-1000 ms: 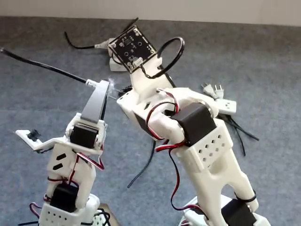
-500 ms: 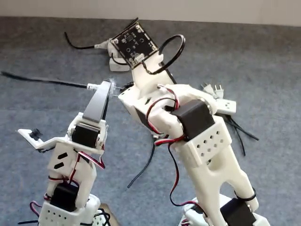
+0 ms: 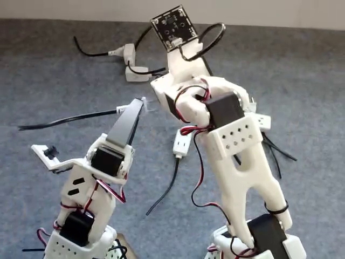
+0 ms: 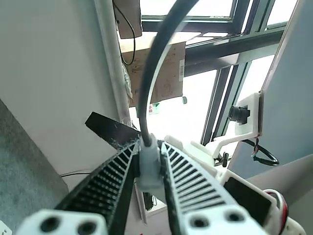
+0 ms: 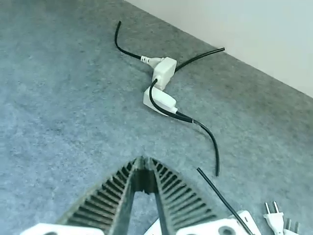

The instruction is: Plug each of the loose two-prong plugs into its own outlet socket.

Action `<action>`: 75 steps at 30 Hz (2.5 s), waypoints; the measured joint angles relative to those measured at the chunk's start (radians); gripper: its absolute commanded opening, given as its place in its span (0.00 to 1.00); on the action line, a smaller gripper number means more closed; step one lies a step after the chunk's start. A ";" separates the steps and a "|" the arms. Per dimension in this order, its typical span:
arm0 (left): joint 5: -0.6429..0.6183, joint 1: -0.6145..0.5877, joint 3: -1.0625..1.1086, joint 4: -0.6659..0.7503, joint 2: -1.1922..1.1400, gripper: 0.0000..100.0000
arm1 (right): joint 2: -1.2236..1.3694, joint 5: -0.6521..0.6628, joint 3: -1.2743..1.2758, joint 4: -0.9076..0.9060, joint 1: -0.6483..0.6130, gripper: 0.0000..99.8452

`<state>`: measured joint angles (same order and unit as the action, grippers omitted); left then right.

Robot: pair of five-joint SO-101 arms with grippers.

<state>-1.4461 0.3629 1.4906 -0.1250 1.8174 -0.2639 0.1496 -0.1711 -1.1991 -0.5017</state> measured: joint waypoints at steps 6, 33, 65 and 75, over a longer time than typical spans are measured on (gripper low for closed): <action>-0.002 -0.095 0.000 0.000 0.000 0.01 | -0.029 0.000 -0.017 -0.052 0.083 0.01; -0.002 -0.075 0.037 0.081 0.002 0.01 | 0.103 0.003 -0.264 -0.333 -0.164 0.01; 0.127 -0.130 -0.087 -0.032 -0.252 0.01 | 0.101 0.003 -0.500 -0.399 0.233 0.01; 0.259 -0.175 -0.672 -0.491 -1.016 0.01 | 0.101 0.003 -0.512 -0.520 0.402 0.01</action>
<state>-1.1868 0.1880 0.8186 -0.6160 0.8017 -0.1626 0.1527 -0.6836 -1.7192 -0.0997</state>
